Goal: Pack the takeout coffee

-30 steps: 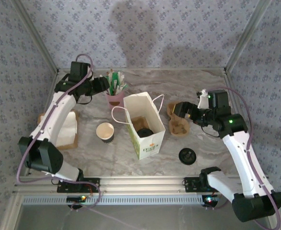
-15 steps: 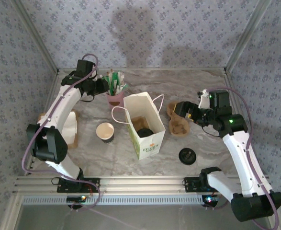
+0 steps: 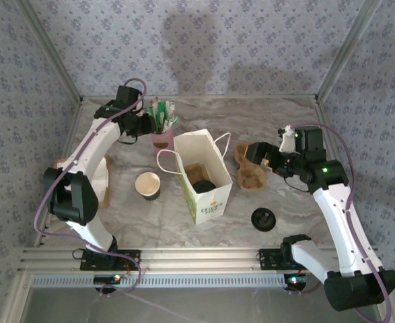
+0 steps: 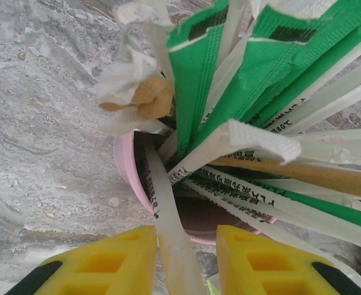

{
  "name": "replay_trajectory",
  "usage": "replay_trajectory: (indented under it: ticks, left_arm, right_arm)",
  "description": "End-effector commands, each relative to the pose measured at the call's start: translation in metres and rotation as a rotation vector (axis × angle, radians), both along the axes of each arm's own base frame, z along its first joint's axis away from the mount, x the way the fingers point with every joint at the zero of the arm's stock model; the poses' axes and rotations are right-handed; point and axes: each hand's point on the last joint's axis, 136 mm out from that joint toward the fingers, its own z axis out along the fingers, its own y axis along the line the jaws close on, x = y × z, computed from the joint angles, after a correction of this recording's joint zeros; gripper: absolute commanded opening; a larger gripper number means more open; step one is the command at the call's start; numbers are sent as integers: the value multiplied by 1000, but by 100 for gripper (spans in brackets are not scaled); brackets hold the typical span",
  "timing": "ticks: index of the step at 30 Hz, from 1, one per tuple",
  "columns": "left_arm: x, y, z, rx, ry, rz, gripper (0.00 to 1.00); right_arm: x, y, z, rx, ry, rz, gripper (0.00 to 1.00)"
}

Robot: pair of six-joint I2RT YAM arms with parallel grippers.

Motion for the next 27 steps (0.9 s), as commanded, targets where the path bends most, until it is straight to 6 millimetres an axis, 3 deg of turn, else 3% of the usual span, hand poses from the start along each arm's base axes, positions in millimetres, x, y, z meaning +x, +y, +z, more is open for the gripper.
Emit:
replay_trajectory:
  ticks: [1,16,27]
  left_arm:
    - [3,2,7,45,-15,-5,30]
    - [8,1,2,99,-11,-15,22]
    - [6,1,11,101,-23,-30,16]
  right_arm:
    - [-1,1,-2,1,-10,24,100]
    - [-2,1,-2,7,-7,26,100]
    - [-4,1,-2,11,-8,26,100]
